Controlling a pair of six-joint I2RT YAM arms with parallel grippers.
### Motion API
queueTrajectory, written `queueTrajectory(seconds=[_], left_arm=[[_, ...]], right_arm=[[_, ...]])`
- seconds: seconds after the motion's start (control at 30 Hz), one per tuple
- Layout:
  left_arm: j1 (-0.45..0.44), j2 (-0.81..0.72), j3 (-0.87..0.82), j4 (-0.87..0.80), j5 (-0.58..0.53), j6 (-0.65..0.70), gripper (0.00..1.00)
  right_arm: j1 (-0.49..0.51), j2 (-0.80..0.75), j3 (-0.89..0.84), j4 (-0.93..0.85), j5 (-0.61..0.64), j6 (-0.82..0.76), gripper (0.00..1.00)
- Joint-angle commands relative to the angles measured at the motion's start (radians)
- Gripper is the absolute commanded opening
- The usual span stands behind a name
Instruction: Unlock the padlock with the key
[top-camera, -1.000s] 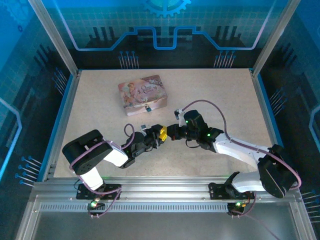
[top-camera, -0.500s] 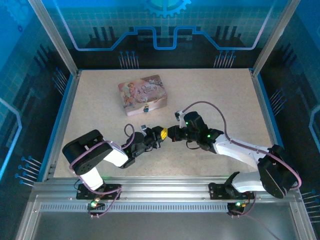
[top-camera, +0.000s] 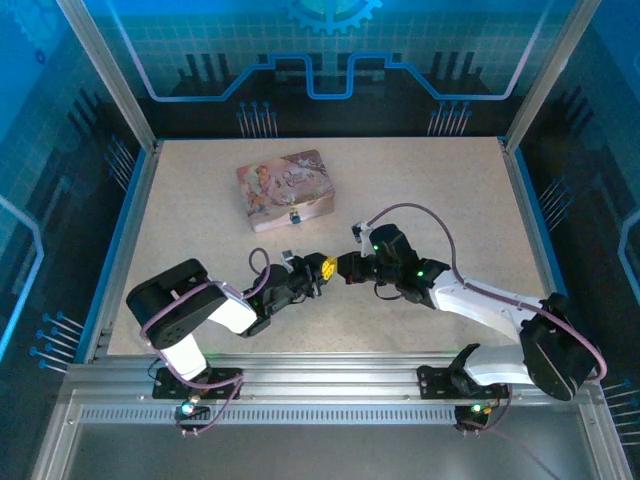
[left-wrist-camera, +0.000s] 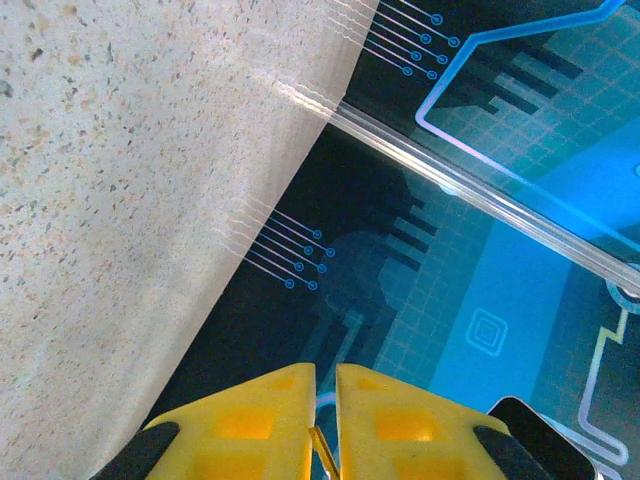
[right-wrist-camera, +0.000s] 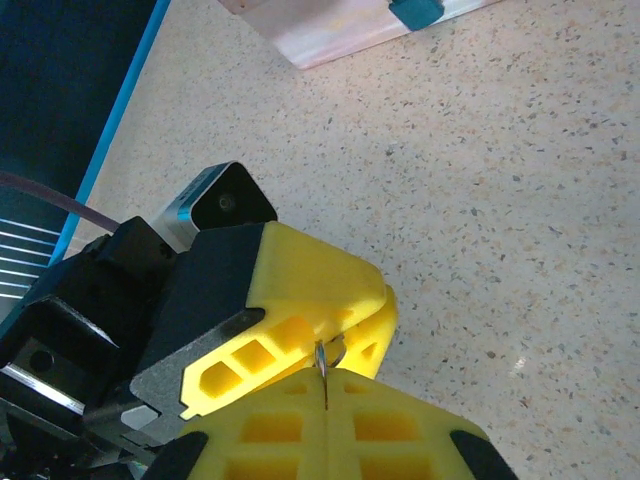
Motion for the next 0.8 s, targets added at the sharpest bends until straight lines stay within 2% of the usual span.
queueTrajectory(seconds=[0.0,0.23,0.4,0.63,0.77], left_arm=[[-0.009,0.014,-0.008,0.128,-0.017,-0.01,0.15],[-0.009,0.013,-0.009,0.128,-0.017,-0.006,0.11],[-0.009,0.005,-0.01,0.128,-0.019,0.02,0.0],[-0.007,-0.033,-0.011,0.128,-0.04,0.162,0.0],[-0.005,-0.05,0.0,0.104,-0.035,0.223,0.0]], right_arm=[[0.012,-0.028,-0.008,0.001,0.021,0.008,0.0],[0.013,-0.031,-0.013,-0.003,0.025,0.011,0.0],[0.012,-0.034,-0.013,-0.004,0.02,0.009,0.0],[-0.031,-0.093,-0.031,-0.005,-0.03,-0.018,0.09],[-0.07,-0.132,-0.038,-0.006,-0.082,-0.04,0.2]])
